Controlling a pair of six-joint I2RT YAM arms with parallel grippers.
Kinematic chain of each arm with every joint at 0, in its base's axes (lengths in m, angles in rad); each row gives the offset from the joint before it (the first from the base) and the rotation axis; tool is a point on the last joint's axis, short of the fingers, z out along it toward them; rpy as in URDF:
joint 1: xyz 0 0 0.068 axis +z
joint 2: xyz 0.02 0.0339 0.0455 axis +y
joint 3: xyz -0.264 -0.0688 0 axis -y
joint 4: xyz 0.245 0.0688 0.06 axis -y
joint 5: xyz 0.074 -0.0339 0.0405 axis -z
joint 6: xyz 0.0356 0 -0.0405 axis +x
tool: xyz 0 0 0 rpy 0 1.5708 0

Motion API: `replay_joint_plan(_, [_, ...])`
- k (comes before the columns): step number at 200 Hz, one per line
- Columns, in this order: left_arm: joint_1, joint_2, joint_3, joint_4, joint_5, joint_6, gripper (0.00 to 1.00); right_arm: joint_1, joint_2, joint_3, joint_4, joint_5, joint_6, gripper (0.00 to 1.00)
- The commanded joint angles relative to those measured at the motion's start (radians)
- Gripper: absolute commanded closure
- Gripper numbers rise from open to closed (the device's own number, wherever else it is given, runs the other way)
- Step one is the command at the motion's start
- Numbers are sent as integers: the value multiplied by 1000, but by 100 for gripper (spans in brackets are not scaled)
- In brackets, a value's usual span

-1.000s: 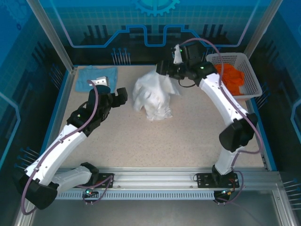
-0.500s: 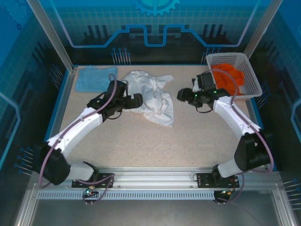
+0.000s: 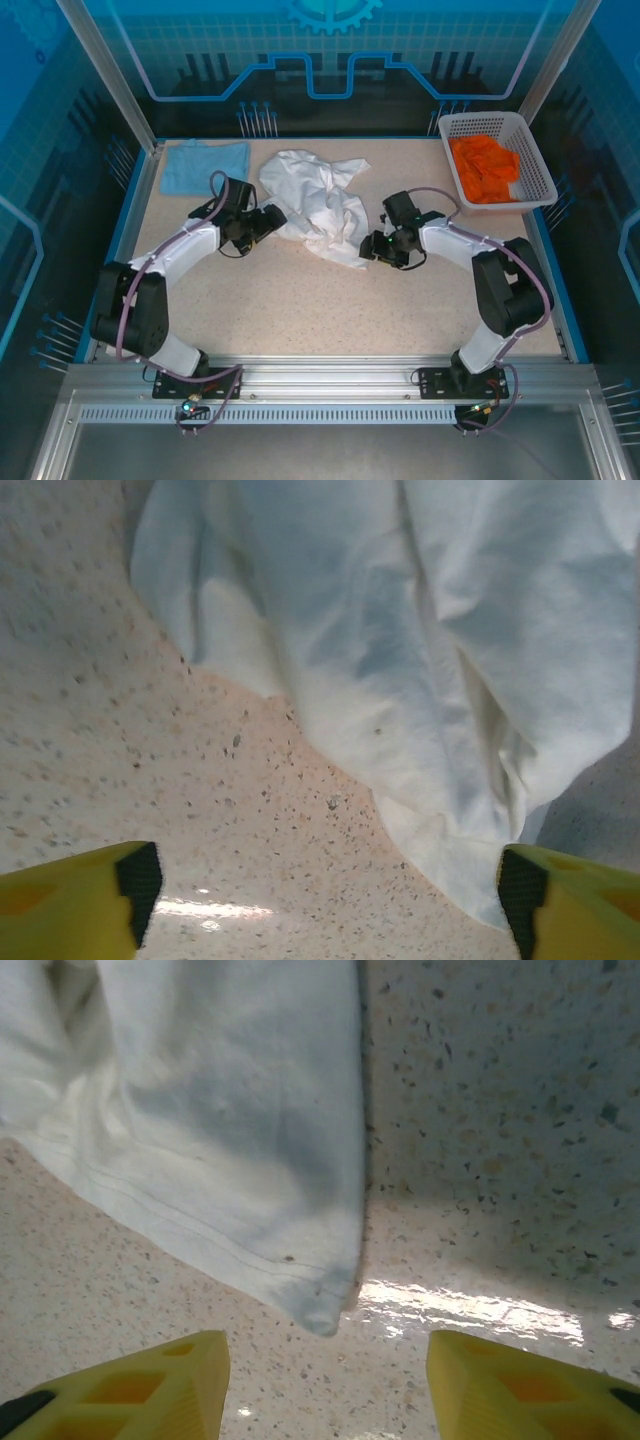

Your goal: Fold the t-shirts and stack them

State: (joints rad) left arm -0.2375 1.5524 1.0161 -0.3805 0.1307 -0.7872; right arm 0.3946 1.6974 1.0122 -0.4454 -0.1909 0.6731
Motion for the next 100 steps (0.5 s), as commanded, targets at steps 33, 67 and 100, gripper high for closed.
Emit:
replay_joint_plan(33, [62,190,92,18,143,37,27,28,108,25,43,3,25,55])
replay_joint_plan(67, [92,286,160,40,239,20,29,71,111,27,59,-2,27,57])
replay_joint_plan(100, [91,349,199,115,289,-38,37,98,170,74,49,-13,29,64])
